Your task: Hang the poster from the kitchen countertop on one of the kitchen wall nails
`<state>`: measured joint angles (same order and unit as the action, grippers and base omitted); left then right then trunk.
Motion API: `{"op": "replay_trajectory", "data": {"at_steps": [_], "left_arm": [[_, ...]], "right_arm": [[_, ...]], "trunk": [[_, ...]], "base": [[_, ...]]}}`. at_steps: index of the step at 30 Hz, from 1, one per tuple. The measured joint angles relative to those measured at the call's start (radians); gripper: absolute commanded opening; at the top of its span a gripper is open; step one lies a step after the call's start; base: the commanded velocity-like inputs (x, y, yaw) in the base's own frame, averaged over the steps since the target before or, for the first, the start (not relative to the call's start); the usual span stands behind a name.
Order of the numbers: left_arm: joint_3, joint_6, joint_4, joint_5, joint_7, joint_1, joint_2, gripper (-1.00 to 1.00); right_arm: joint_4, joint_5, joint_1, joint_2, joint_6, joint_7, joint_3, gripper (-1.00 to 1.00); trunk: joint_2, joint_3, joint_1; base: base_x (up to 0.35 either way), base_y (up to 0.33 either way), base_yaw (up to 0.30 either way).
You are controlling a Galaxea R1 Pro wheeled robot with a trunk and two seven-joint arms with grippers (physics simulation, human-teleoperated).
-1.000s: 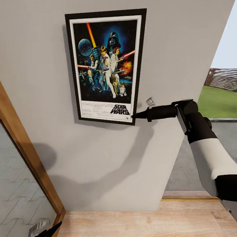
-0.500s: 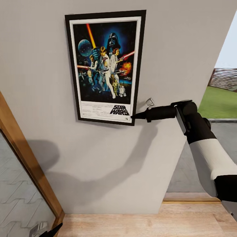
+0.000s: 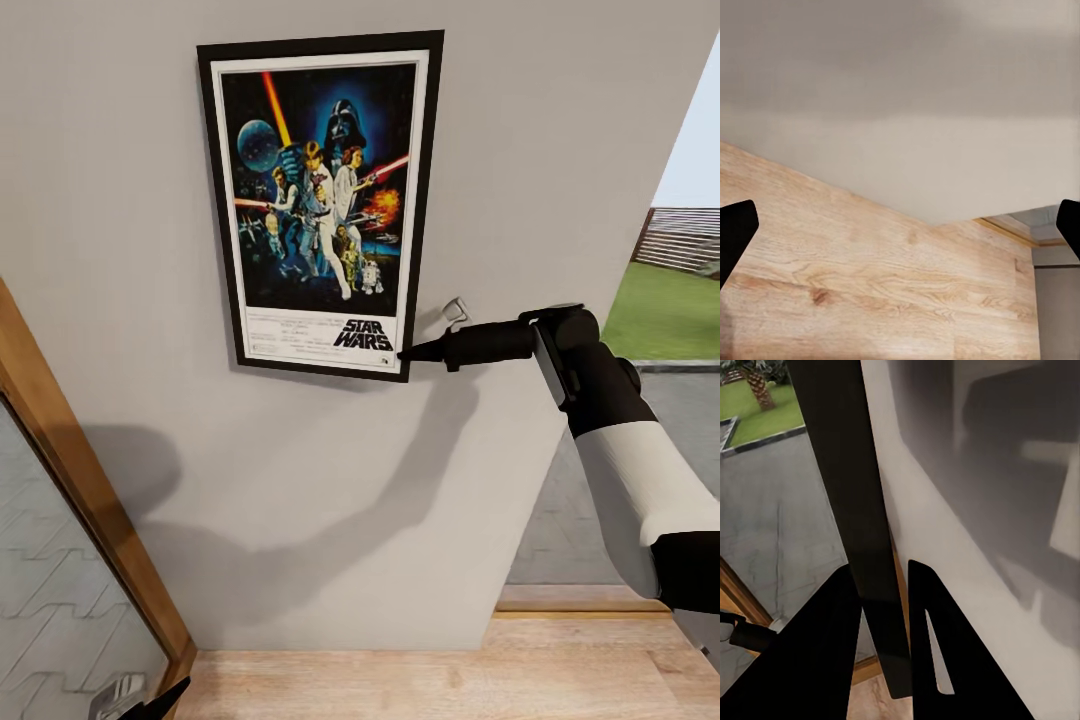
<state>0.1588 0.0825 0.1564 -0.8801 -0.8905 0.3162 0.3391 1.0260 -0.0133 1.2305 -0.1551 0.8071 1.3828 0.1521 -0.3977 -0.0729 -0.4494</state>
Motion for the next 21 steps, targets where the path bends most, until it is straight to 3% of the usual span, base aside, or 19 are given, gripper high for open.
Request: {"op": "replay_trajectory", "data": {"at_steps": [12,21], "left_arm": [[0.004,0.004,0.001,0.0,0.0,-0.013,0.004,1.0],[0.005,0.004,0.001,0.0,0.0,-0.013,0.004,1.0]], "right_arm": [[0.007,0.046,-0.021,0.001,0.003,0.002,-0.04,-1.0],[0.014,0.031,-0.022,0.001,0.009,0.0,-0.044,-1.0]], "trunk": [[0.0,0.0,0.0],[-0.001,0.0,0.0]], "base": [[0.0,0.0,0.0],[0.0,0.0,0.0]]}}
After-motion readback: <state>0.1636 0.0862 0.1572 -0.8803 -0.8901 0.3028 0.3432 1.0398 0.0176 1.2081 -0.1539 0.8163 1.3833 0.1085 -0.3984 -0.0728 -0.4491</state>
